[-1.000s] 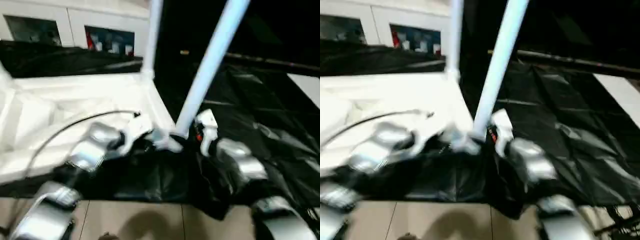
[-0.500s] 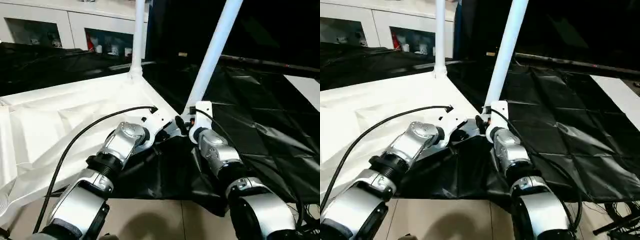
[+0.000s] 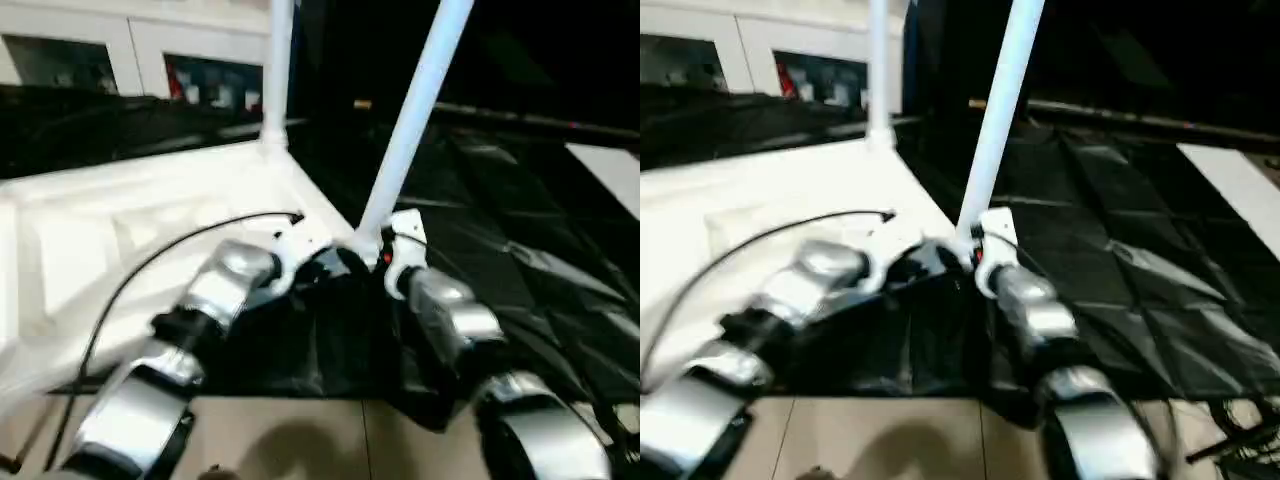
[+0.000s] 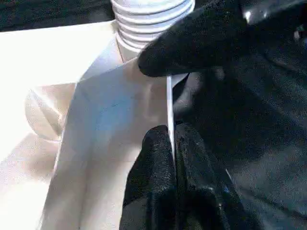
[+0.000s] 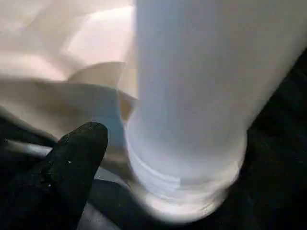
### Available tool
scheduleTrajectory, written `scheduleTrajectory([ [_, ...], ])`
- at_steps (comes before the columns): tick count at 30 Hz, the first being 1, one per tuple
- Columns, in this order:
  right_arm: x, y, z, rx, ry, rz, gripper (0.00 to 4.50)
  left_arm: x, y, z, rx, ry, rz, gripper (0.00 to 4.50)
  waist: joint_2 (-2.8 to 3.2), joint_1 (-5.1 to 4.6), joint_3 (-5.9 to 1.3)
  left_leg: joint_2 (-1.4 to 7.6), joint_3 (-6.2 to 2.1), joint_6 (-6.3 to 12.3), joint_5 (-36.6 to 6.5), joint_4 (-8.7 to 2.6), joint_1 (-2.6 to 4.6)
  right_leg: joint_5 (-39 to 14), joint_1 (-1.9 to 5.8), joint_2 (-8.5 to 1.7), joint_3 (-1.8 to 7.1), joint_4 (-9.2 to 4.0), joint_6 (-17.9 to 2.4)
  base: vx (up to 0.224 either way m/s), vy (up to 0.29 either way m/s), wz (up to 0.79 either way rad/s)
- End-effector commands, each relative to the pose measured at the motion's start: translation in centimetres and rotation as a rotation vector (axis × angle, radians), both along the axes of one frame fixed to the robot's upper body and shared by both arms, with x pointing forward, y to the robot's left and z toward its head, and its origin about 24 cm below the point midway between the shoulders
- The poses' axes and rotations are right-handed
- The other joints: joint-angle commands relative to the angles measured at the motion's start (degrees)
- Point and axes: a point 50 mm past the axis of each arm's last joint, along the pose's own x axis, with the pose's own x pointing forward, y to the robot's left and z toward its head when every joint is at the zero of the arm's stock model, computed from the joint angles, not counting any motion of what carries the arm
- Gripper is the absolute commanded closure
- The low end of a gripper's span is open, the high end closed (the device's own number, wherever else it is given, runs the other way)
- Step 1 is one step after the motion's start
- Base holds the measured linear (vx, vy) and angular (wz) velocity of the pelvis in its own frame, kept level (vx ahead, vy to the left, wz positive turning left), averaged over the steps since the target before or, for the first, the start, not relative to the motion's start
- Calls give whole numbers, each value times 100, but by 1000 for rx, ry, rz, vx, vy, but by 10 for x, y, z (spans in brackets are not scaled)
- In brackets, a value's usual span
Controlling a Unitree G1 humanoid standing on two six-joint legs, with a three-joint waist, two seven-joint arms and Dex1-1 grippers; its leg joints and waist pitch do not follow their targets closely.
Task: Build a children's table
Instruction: Rotate leg to tighten
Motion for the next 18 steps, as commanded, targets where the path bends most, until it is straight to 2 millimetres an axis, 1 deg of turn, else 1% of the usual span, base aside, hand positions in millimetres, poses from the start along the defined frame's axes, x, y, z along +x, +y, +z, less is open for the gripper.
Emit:
scheduleTrajectory([
  [1, -6, -9, 11, -32, -29, 147, 5, -17, -9, -1, -67, 40, -185, 450, 82, 47, -350, 43, 49, 93, -1603, -324, 59, -1327, 235, -306, 237, -520, -864, 62, -6, 8],
  [2, -9, -12, 13, -34, -31, 181, 5, -19, -8, 1, -78, 44, -217, 450, 63, 41, -352, 40, 65, 121, -1469, -311, 30, -1116, 242, -305, 249, -488, -909, 62, -6, 8],
  [3, -9, -12, 13, -35, -31, 188, 5, -20, -8, 1, -80, 45, -223, 450, 65, 39, -357, 35, 61, 142, -1347, -311, 10, -908, 268, -293, 245, -456, -969, 65, 4, 3],
  [4, -16, -19, 20, -34, -52, 280, 5, -27, -4, 5, -87, 53, -293, 450, 65, 43, -367, 27, 80, 181, -1161, -295, 7, -566, 265, -275, 243, -416, -1044, 60, 10, -2],
  [5, -19, -23, 23, -37, -63, 315, 5, -31, -1, 6, -76, 65, -321, 450, 71, 82, -386, 37, 64, 232, -974, -285, -7, -226, 321, -291, 233, -367, -1093, 60, 10, -2],
  [6, -21, -26, 26, -38, -69, 344, 5, -34, 3, 6, -65, 74, -347, 450, 65, 81, -386, 33, 74, 280, -848, -273, -6, 57, 322, -264, 229, -336, -1155, 59, 12, -2],
  [7, -23, -29, 28, -40, -66, 371, 5, -37, 6, 7, -56, 81, -372, 450, 67, 87, -387, 32, 85, 315, -810, -259, 13, 169, 306, -263, 235, -330, -1195, 54, 12, -1],
  [8, -25, -31, 30, -41, -61, 392, 5, -39, 8, 8, -50, 85, -390, 450, 64, 75, -387, 21, 91, 363, -746, -252, 9, 291, 314, -251, 233, -314, -1264, 54, 12, -1],
  [9, -27, -32, 30, -44, -52, 412, 5, -41, 9, 8, -47, 91, -397, 450, 64, 84, -382, 23, 101, 369, -741, -250, 25, 281, 303, -255, 233, -319, -1294, 0, 0, 0],
  [10, -30, -33, 30, -55, -40, 454, 5, -43, 11, 9, -47, 97, -410, 450, 69, 92, -368, 27, 99, 344, -839, -262, 31, 96, 308, -265, 233, -338, -1281, 0, 0, 0],
  [11, -30, -33, 30, -55, -40, 454, 5, -43, 11, 9, -47, 97, -410, 450, 70, 98, -362, 31, 99, 321, -900, -267, 35, -23, 307, -271, 234, -350, -1259, 0, 0, 0],
  [12, -35, -33, 29, -72, -23, 516, 5, -45, 14, 11, -48, 107, -425, 450, 50, 99, -348, 39, 103, 278, -1044, -278, 38, -278, 300, -280, 238, -380, -1208, 0, 0, 0],
  [13, -37, -32, 29, -79, -14, 544, 5, -46, 15, 11, -47, 108, -430, 450, 64, 111, -342, 46, 95, 243, -1109, -287, 39, -417, 302, -293, 239, -387, -1177, 0, 0, 0],
  [14, -38, -31, 29, -84, -10, 559, 5, -46, 16, 12, -47, 109, -430, 450, 52, 106, -327, 51, 94, 190, -1251, -301, 39, -678, 288, -298, 241, -413, -1114, 0, 0, 0],
  [15, -37, -30, 28, -89, -9, 566, 5, -46, 16, 12, -47, 109, -430, 450, 65, 103, -320, 53, 93, 163, -1345, -306, 54, -824, 268, -295, 241, -428, -1092, 0, 0, 0],
  [16, -37, -29, 28, -91, -8, 569, 5, -46, 16, 13, -48, 109, -431, 450, 55, 100, -305, 51, 85, 81, -1534, -317, 53, -1210, 257, -310, 247, -463, -1005, 0, 0, 0],
  [17, -37, -28, 28, -95, -9, 579, 5, -46, 16, 13, -49, 108, -431, 450, 48, 101, -310, 52, 78, 39, -1574, -320, 52, -1355, 258, -318, 249, -472, -947, 0, 0, 0],
  [18, -37, -27, 28, -96, -8, 587, 5, -46, 16, 14, -50, 108, -430, 450, 48, 101, -313, 54, 76, 28, -1574, -319, 58, -1377, 251, -316, 249, -472, -931, 0, 0, 0],
])
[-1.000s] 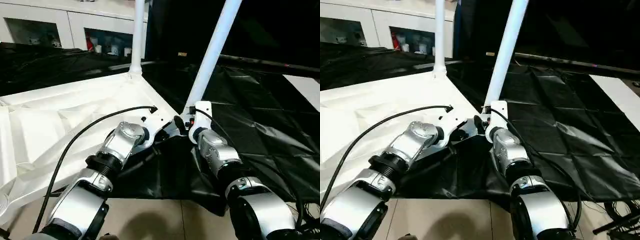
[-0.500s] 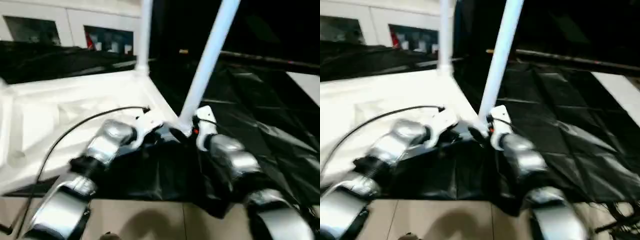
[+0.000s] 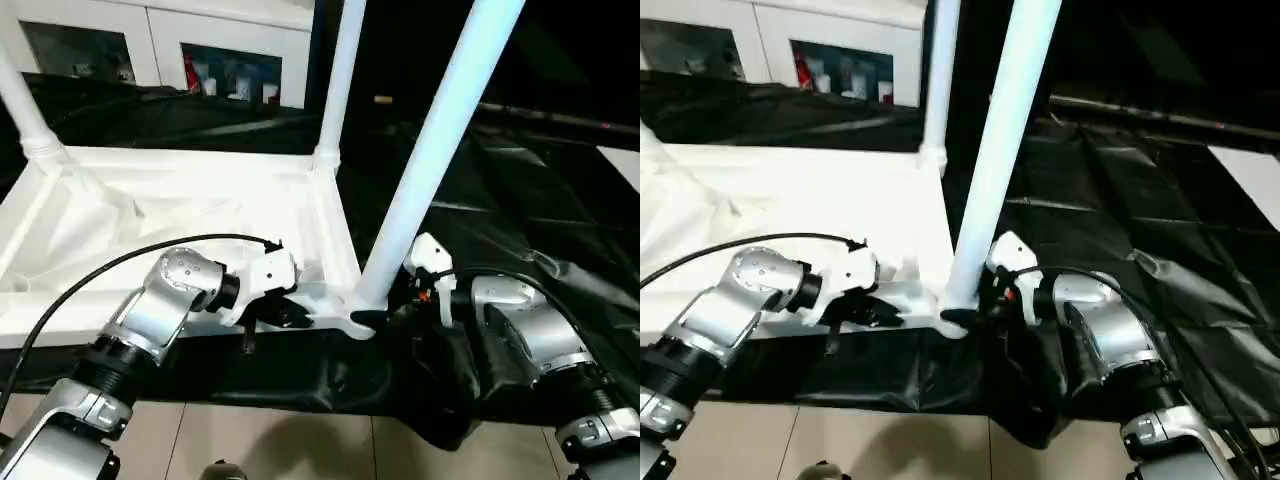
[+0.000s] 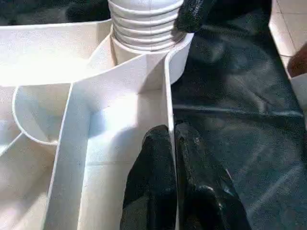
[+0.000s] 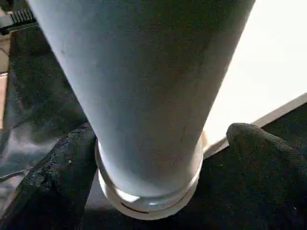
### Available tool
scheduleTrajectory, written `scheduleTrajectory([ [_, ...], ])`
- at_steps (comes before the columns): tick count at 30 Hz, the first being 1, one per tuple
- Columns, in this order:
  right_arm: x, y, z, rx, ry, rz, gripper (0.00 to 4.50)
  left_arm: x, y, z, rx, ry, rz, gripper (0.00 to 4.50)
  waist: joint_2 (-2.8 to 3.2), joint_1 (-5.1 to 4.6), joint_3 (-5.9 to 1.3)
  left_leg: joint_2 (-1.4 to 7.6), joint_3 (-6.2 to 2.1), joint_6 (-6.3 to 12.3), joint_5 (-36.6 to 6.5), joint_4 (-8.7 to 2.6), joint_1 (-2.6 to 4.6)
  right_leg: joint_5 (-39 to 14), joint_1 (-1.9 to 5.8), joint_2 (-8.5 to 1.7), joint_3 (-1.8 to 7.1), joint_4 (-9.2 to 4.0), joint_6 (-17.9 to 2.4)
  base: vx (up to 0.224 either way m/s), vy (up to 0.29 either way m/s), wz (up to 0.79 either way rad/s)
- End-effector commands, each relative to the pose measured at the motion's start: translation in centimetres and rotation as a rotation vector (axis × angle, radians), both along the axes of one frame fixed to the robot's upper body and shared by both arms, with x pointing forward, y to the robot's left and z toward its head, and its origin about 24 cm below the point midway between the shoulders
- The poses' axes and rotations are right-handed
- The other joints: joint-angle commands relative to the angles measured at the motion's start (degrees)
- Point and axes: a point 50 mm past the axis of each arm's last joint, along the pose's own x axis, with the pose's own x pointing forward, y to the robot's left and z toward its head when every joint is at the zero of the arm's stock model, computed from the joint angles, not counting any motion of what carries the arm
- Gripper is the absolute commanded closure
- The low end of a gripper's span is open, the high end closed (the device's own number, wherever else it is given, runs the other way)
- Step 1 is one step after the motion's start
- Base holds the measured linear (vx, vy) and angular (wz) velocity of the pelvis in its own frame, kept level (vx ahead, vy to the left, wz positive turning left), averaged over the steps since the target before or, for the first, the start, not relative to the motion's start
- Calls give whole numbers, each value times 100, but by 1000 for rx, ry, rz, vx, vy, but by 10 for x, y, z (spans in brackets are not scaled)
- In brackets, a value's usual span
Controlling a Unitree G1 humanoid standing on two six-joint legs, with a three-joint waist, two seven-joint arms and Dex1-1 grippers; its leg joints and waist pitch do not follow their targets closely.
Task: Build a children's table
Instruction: Rotate leg to tighten
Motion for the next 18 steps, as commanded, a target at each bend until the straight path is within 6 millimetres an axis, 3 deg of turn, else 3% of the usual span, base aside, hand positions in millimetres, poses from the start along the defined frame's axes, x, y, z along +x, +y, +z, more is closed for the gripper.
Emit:
scheduleTrajectory([
  [1, 3, -2, 4, -29, -19, 10, 5, -7, -17, 5, -37, 10, -111, 450, 27, -34, -328, 39, 56, -20, -1526, -353, 88, -1325, 252, -319, 242, -467, -898, 0, 0, 0],
  [10, 1, 2, 3, -15, 3, 43, 86, -6, -18, 6, -41, 7, -100, 450, -19, -29, -353, 24, 64, 64, -1177, -322, 59, -845, 278, -304, 230, -403, -974, 0, 0, 0],
  [15, 1, 3, -1, -5, 14, 20, 125, -7, -16, 5, -39, 12, -90, 450, -7, -33, -350, 24, 63, 60, -1216, -321, 63, -913, 271, -308, 233, -409, -972, 0, 0, 0],
  [16, 2, 3, -3, -4, 16, 2, 154, -6, -15, 4, -38, 14, -85, 450, -9, -40, -344, 22, 62, 36, -1293, -324, 63, -1053, 267, -311, 234, -423, -943, 0, 0, 0],
  [18, 4, 3, -6, 0, 18, -43, 154, -4, -14, 4, -34, 11, -60, 450, -4, -45, -343, 23, 59, 11, -1338, -328, 67, -1146, 259, -313, 235, -430, -923, 0, 0, 0],
])
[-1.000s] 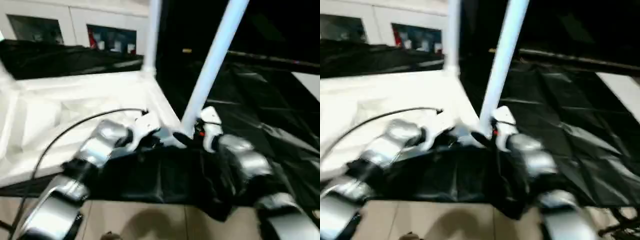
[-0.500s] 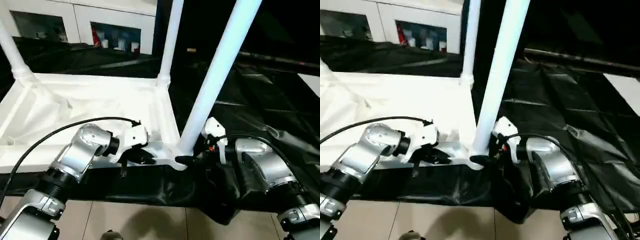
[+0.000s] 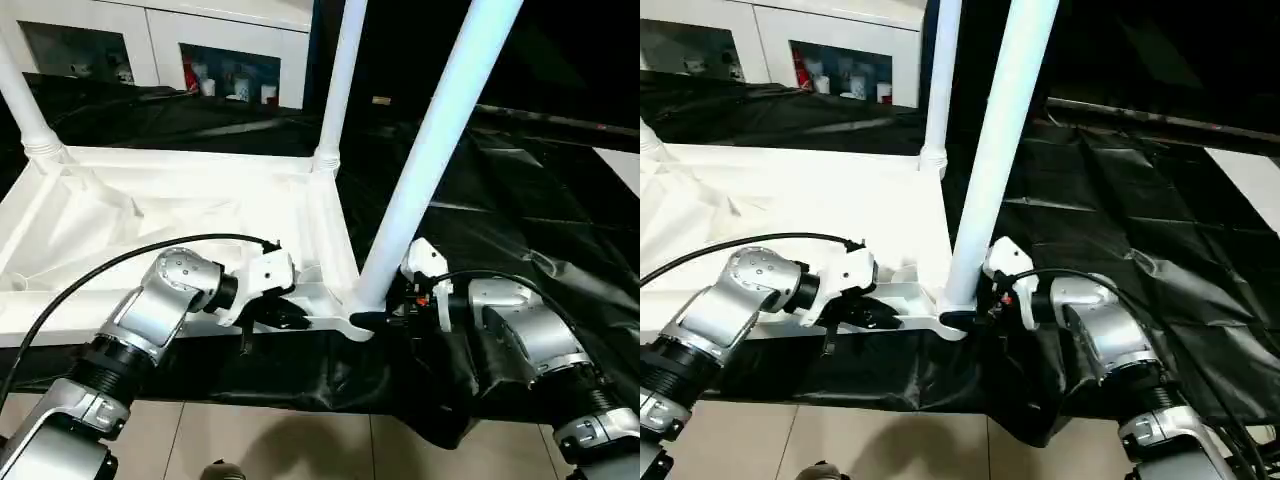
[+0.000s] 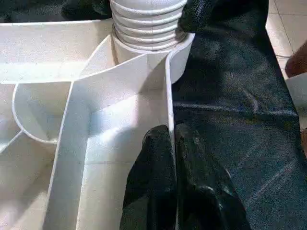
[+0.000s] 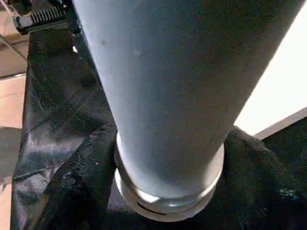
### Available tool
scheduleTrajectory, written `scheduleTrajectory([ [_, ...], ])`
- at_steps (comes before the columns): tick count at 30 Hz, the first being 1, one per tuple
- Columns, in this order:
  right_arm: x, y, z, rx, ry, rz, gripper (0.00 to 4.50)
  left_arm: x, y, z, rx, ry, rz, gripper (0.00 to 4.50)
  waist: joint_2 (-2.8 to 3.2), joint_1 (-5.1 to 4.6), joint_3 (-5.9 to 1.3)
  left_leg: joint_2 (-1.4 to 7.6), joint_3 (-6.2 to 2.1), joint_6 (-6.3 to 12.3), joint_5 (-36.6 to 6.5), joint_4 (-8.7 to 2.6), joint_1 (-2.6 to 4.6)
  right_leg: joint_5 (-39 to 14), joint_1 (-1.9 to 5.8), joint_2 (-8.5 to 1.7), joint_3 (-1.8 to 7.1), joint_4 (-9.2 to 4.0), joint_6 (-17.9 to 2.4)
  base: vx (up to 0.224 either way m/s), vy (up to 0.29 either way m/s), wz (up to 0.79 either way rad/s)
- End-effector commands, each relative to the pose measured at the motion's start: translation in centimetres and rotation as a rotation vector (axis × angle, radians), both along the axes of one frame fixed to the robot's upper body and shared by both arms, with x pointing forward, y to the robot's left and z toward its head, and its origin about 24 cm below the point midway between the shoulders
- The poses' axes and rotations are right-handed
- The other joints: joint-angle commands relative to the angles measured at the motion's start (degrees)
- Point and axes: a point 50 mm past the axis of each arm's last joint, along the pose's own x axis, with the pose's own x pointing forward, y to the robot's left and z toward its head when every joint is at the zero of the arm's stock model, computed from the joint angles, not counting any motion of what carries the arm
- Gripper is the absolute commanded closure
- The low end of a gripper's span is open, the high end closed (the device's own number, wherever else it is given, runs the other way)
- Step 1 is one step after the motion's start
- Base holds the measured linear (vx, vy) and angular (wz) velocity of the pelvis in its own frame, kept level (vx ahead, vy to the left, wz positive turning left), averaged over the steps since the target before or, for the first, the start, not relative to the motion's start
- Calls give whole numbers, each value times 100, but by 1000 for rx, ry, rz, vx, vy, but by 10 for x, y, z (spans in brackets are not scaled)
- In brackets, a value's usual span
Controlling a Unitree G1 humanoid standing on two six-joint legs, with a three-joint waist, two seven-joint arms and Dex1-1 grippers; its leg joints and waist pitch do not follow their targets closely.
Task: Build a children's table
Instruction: Rotate leg to tighten
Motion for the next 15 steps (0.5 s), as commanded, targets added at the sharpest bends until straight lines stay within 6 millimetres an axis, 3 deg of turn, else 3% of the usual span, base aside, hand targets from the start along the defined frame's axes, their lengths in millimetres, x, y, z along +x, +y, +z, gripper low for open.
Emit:
scheduleTrajectory([
  [1, 7, -2, -2, -16, -14, -100, 157, -3, -16, 3, -38, -4, -57, 450, 31, -31, -336, 24, 58, -17, -1372, -345, 70, -1192, 249, -314, 233, -447, -921, 0, 0, 0],
  [3, 10, -1, -5, -15, -15, -152, 165, 1, -17, 2, -35, -16, -23, 450, 26, -38, -336, 22, 51, -45, -1394, -352, 63, -1246, 260, -314, 228, -452, -898, 0, 0, 0],
  [5, 17, 4, -16, -2, 4, -313, 174, 15, -18, 0, -19, -61, 114, 450, 46, -72, -318, 12, 57, -130, -1583, -366, 80, -1507, 203, -308, 234, -482, -847, 0, 0, 0],
  [8, 29, 22, -28, 41, 69, -590, 176, 39, -27, -4, 9, -115, 357, 450, 43, -101, -338, 9, 20, -315, -1781, -372, 96, -1958, 210, -340, 222, -513, -736, 0, 0, 0],
  [9, 30, 23, -29, 43, 74, -609, 177, 40, -28, -4, 7, -115, 374, 450, 61, -124, -336, 2, 26, -322, -1806, -370, 96, -1970, 182, -343, 234, -514, -752, 0, 0, 0],
  [11, 35, 32, -32, 55, 98, -717, 177, 46, -35, -4, 0, -120, 465, 450, 55, -160, -350, 2, 8, -361, -1812, -370, 98, -1885, 201, -332, 219, -516, -753, 0, 0, 0],
  [13, 40, 48, -34, 64, 139, -823, 178, 51, -48, -7, 5, -140, 533, 450, 68, -169, -358, -2, 16, -315, -1768, -362, 95, -1649, 205, -320, 222, -507, -760, 0, 0, 0],
  [14, 41, 56, -34, 72, 147, -826, 178, 52, -53, -8, 10, -146, 537, 450, 94, -179, -359, -6, 20, -308, -1763, -362, 90, -1604, 198, -319, 230, -502, -762, 0, 0, 0],
  [15, 41, 72, -31, 83, 139, -792, 178, 51, -62, -10, 17, -152, 523, 450, 81, -179, -363, -15, 21, -297, -1742, -361, 77, -1580, 214, -314, 225, -509, -736, 0, 0, 0],
])
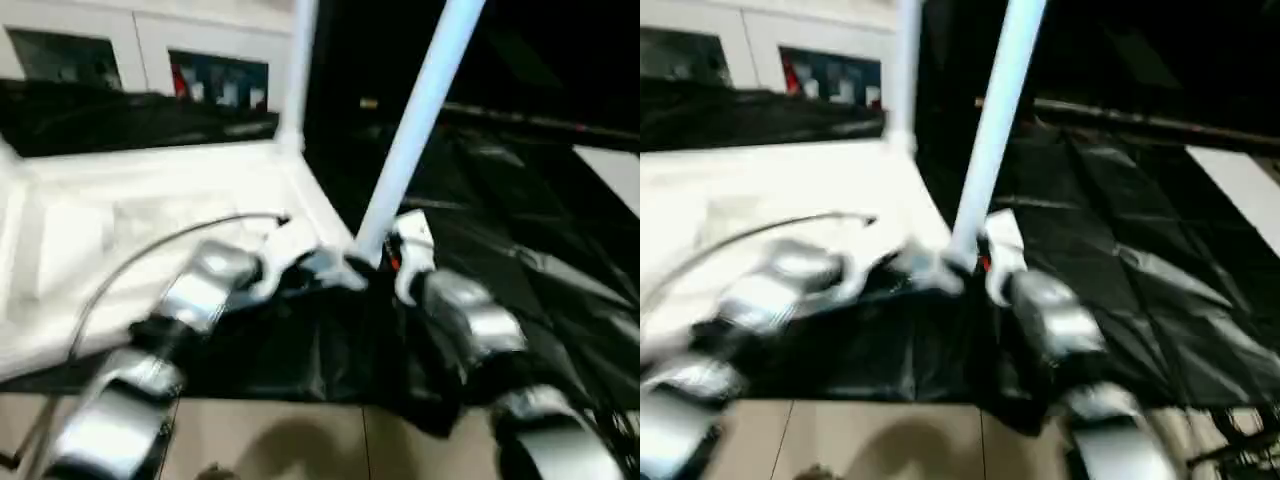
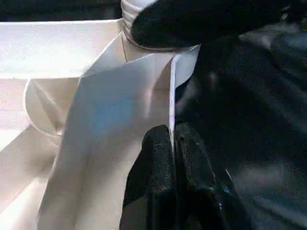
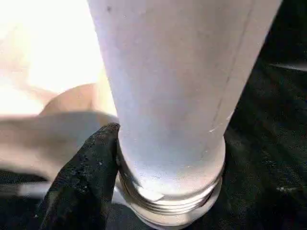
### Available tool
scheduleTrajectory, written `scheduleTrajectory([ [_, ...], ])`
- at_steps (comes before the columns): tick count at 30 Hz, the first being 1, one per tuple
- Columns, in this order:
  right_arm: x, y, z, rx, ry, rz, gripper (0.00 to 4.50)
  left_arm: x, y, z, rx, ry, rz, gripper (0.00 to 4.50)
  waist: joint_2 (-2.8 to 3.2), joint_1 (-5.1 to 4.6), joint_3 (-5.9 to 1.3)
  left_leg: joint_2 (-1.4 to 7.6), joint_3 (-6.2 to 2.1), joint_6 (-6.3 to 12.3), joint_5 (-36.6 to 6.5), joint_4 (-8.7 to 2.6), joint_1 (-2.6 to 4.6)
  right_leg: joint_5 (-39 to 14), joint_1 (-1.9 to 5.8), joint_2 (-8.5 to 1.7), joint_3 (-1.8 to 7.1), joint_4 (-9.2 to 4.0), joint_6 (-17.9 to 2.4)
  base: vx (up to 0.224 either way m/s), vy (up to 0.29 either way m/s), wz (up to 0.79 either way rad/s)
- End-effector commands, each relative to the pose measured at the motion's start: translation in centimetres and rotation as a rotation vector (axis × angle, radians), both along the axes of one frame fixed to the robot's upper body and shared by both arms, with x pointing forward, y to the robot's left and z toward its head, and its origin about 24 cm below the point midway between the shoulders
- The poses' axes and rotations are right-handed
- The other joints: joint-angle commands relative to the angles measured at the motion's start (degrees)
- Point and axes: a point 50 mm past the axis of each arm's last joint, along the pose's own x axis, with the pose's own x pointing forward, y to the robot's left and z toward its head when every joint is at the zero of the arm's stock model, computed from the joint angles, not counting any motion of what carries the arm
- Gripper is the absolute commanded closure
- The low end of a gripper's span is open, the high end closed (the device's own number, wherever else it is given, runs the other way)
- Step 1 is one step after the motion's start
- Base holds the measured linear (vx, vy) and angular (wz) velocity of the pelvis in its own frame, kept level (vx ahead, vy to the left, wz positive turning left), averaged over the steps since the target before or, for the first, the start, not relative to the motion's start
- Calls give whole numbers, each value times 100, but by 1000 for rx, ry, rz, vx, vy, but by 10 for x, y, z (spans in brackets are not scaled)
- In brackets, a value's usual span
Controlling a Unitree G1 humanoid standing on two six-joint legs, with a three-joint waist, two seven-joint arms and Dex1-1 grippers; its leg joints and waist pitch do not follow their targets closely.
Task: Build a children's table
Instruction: Rotate leg to tighten
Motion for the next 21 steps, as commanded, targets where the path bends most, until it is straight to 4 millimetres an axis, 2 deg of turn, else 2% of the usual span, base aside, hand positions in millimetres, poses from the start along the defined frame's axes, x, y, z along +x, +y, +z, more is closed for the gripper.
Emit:
scheduleTrajectory([
  [1, -12, 34, -14, 37, 70, 89, 178, 3, -14, -1, 16, -43, 33, 450, 101, -5, -344, -6, 36, -261, -1753, -364, 73, -1574, 198, -309, 224, -521, -747, 0, 0, 0],
  [2, -12, 34, -14, 39, 69, 91, 178, 3, -15, -1, 16, -43, 32, 450, 101, -5, -344, -6, 36, -261, -1753, -364, 73, -1574, 198, -309, 224, -521, -747, 0, 0, 0],
  [3, -11, 38, -11, 53, 56, 102, 122, 2, -18, -1, 13, -44, 4, 450, 123, 5, -346, -3, 30, -217, -1713, -371, 54, -1445, 221, -309, 224, -510, -751, 0, 0, 0],
  [4, -10, 39, -10, 54, 50, 106, 108, 1, -19, -2, 12, -45, -10, 450, 116, 2, -341, -2, 30, -208, -1752, -376, 56, -1459, 219, -302, 220, -514, -751, 0, 0, 0],
  [7, -6, 36, -5, 36, 25, 112, 86, 0, -19, -1, 0, -50, -35, 450, 144, -14, -330, -1, 20, -211, -1948, -390, 65, -1741, 205, -310, 215, -548, -719, 0, 0, 0],
  [9, -3, 30, -2, 14, 0, 121, 64, -1, -17, -1, -19, -55, -50, 450, 138, -23, -330, 0, 15, -218, -2066, -389, 72, -1931, 196, -314, 215, -563, -699, 0, 0, 0],
  [11, -2, 19, 3, -18, -34, 166, 64, -2, -12, 0, -14, -68, -94, 450, 136, -14, -326, 1, 13, -181, -2043, -390, 64, -1944, 200, -315, 214, -578, -685, 0, 0, 0],
  [12, -3, 12, 6, -28, -53, 197, 64, -3, -9, 0, -15, -62, -114, 450, 110, -17, -328, 3, 21, -151, -1962, -387, 49, -1867, 214, -314, 219, -566, -692, 0, 0, 0],
  [14, -3, 7, 7, -33, -64, 219, 64, -3, -7, 0, -17, -57, -125, 450, 114, 6, -333, 4, 31, -114, -1824, -379, 44, -1715, 224, -315, 225, -557, -709, 0, 0, 0],
  [17, -14, -19, 16, -84, -116, 389, 64, -17, 1, 4, -85, -24, -313, 450, 79, 46, -334, 9, 45, 56, -1376, -363, 2, -1162, 297, -314, 226, -504, -810, 0, 0, 0],
  [19, -24, -26, 18, -98, -117, 509, 64, -22, 7, 4, -84, 10, -356, 450, 95, 34, -348, 18, 57, 127, -1183, -346, 8, -695, 295, -289, 223, -444, -980, 0, 0, 0],
  [21, -32, -33, 20, -114, -116, 603, 64, -25, 11, 4, -74, 16, -388, 450, 92, 39, -340, 22, 66, 158, -1223, -345, 27, -676, 281, -286, 222, -444, -1048, 0, 0, 0],
])
